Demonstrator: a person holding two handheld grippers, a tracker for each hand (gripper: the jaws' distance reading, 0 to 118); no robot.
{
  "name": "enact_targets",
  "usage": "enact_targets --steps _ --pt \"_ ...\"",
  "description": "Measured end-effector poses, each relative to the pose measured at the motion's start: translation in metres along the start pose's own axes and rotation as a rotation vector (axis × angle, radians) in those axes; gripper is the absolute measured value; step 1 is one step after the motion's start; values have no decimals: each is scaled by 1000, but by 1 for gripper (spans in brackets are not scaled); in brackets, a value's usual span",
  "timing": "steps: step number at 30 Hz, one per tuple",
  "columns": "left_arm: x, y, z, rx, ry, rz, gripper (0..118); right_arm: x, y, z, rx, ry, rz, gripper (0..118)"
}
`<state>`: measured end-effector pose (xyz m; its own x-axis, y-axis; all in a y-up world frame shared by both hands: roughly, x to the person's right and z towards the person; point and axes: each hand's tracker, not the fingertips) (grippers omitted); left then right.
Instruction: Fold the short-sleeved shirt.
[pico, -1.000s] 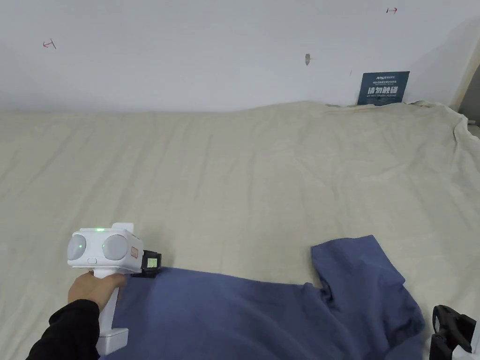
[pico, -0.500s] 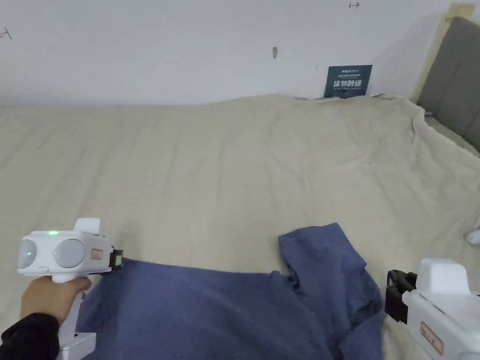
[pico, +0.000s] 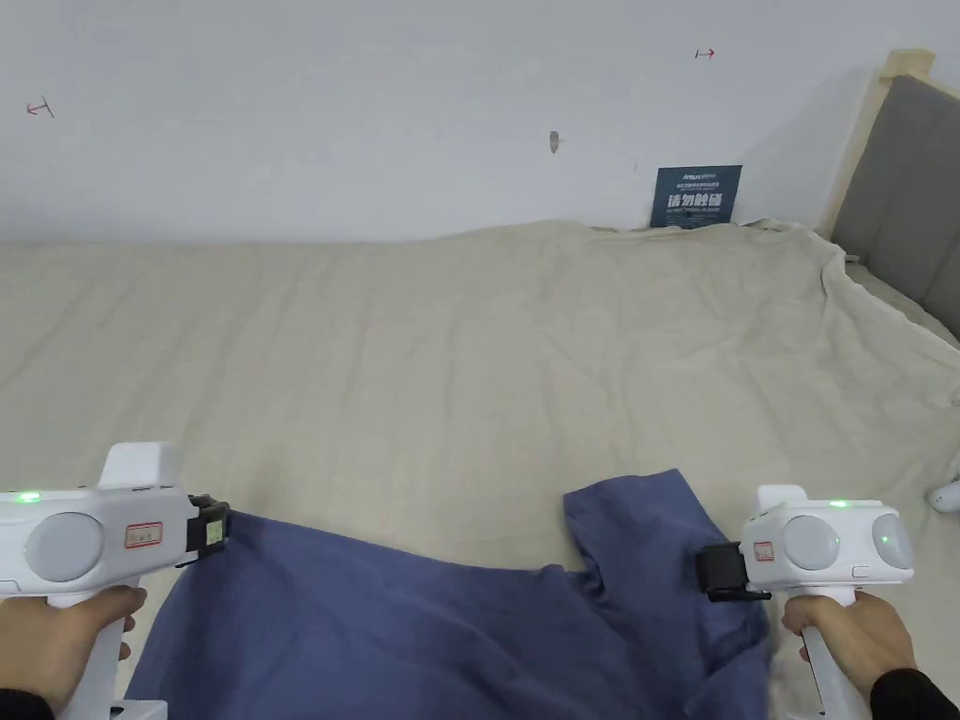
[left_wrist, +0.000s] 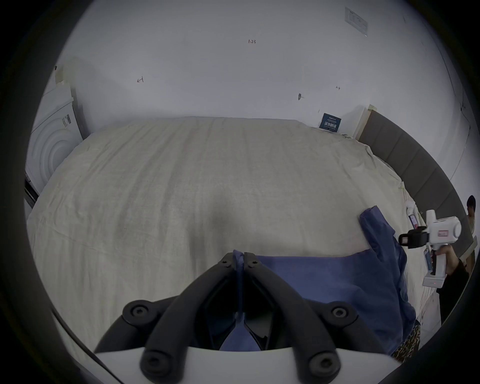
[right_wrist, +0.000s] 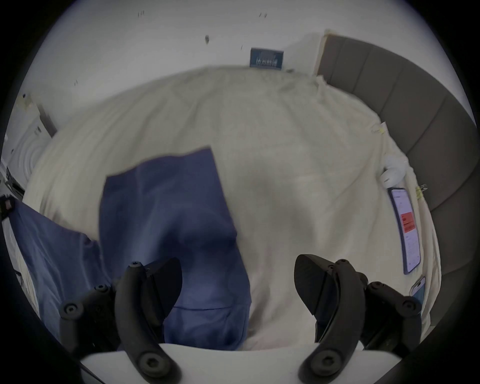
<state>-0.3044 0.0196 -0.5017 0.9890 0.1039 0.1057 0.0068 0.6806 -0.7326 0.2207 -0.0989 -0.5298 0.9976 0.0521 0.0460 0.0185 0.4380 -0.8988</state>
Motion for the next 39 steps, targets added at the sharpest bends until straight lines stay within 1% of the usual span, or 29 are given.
enact_targets --steps 1,2,4,5,6,7,8,10,11,13,15,18,23,25,31,35,36,38,39 --pt "0 -1 1 -1 0 -1 1 -3 0 -6 -12 -9 -2 87" --pt "-1 0 -1 -1 -1 -1 1 -7 -1 -9 -23 -16 18 79" --pt "0 -2 0 -2 -1 -2 1 -17 -5 -4 -12 9 41 66" --pt "1 -3 0 -3 1 -2 1 -20 -5 0 -8 2 37 62" --pt "-1 -3 -2 -7 1 -2 1 -20 -3 3 -11 10 30 52" --pt "-1 -5 -3 -9 3 -1 1 -20 -3 6 -13 51 8 24" --pt "-1 -6 -2 -10 6 2 1 -15 -3 6 -4 53 7 1" --pt "-2 -9 -1 -6 9 13 1 -19 -6 13 22 47 21 1" --pt "-2 -10 0 -3 8 20 1 -19 -7 18 33 59 29 1" --pt "-3 -13 6 2 12 26 1 -12 -12 33 108 53 3 1" --pt "-10 -13 10 9 20 26 1 -6 -16 58 174 93 -21 1" --pt "-17 -14 25 29 34 41 1 0 -26 107 279 185 -56 1" --pt "-34 -11 55 85 53 80 1 7 -34 190 466 262 -82 1" --pt "-39 -6 72 114 56 95 1 20 -26 215 534 276 -102 1" --pt "-40 32 138 247 74 127 1 32 6 283 695 322 -112 1" --pt "-36 72 176 340 89 112 1 34 40 318 789 330 -103 1" --pt "-35 84 185 366 104 103 1 40 57 319 809 338 -101 1" --pt "-34 108 201 420 127 114 1 45 80 332 851 354 -111 1" --pt "-34 121 208 435 115 124 1 47 93 340 866 350 -111 1"
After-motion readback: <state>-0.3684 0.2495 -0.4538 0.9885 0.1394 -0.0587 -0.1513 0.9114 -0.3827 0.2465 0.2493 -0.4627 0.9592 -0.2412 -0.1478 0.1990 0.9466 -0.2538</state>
